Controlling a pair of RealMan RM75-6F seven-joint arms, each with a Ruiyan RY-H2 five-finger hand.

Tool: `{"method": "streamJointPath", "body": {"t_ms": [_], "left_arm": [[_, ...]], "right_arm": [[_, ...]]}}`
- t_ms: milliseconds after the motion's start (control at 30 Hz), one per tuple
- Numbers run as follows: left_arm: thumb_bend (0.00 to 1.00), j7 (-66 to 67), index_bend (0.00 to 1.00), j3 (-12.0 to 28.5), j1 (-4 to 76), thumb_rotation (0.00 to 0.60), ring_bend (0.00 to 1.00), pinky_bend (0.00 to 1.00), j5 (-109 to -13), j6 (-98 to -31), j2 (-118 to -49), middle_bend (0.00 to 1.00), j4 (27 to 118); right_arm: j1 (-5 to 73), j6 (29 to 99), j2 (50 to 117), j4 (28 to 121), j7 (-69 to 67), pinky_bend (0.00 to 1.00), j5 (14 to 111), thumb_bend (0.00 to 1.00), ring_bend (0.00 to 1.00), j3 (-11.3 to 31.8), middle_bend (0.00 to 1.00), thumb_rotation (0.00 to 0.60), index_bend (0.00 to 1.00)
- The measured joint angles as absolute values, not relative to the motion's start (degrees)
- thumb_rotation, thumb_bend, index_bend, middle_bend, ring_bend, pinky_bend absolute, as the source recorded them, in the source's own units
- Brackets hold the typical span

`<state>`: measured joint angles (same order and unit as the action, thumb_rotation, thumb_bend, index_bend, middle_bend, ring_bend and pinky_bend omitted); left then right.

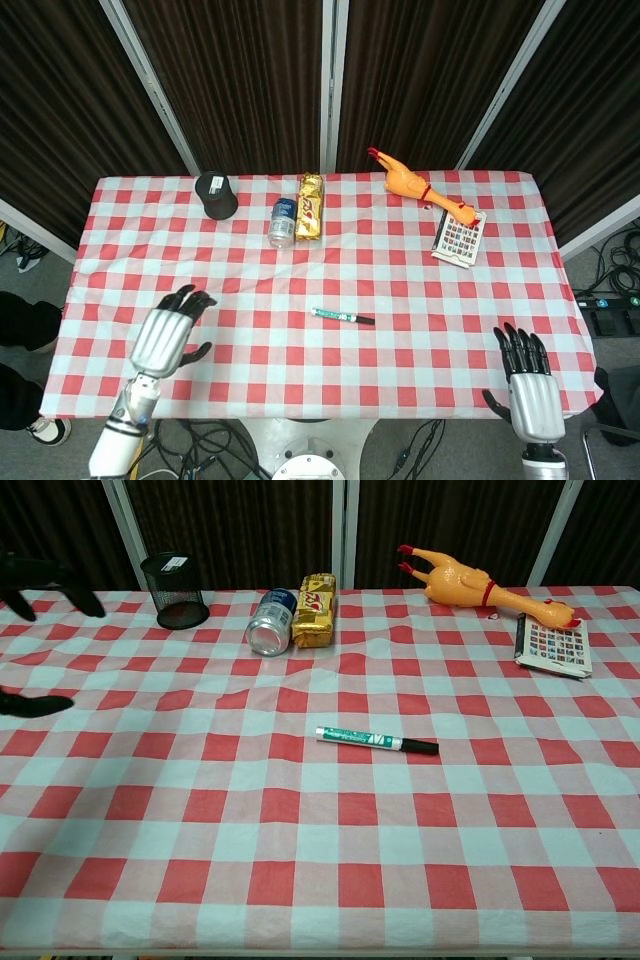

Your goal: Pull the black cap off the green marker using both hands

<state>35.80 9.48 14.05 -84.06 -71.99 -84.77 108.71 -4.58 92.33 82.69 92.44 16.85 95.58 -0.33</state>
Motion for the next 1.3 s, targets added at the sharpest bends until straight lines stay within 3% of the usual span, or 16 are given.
{"method": "streamJointPath", "body": {"t_ms": [167, 367, 700, 900, 1300], "left_arm": [[0.22, 40.2, 0.35, 14.02, 21.56, 0.6, 0.31, 0.46, -74.53, -66.49, -92.33, 0.36, 106.87], [0.25, 42.65, 0.39, 16.21, 28.58, 0.6, 0.37, 0.53, -67.43, -62.67, -100.81, 0.4, 99.41], [0.26, 51.31, 0.4, 17.95, 38.68, 0.6, 0.38, 0.53, -57.43, -60.68, -109.61, 0.41, 90.93], [0.32, 52.45, 0.47, 18.67, 43.37, 0.6, 0.39, 0.53, -54.71, -60.37, -113.83, 0.44, 86.48], [0.33, 64.25, 0.45, 19.82, 50.96, 0.6, 0.4, 0.53, -47.69, -63.14, -119.82, 0.45, 79.14]], "right_arm": [[-4.02, 92.14, 81.65, 94.76, 18.59, 0.0, 95.12, 0.0, 0.0, 0.55, 0.04, 0.6, 0.0], [-3.54, 90.79, 81.56, 95.61, 19.52, 0.0, 93.85, 0.0, 0.0, 0.64, 0.04, 0.6, 0.0], [-3.62, 91.0, 81.7, 95.48, 19.36, 0.0, 93.35, 0.0, 0.0, 0.35, 0.04, 0.6, 0.0], [-3.78, 91.03, 81.77, 94.47, 18.21, 0.0, 92.48, 0.0, 0.0, 0.34, 0.04, 0.6, 0.0], [-3.5, 90.58, 82.24, 92.86, 16.44, 0.0, 91.5, 0.0, 0.0, 0.49, 0.04, 0.6, 0.0]]}}
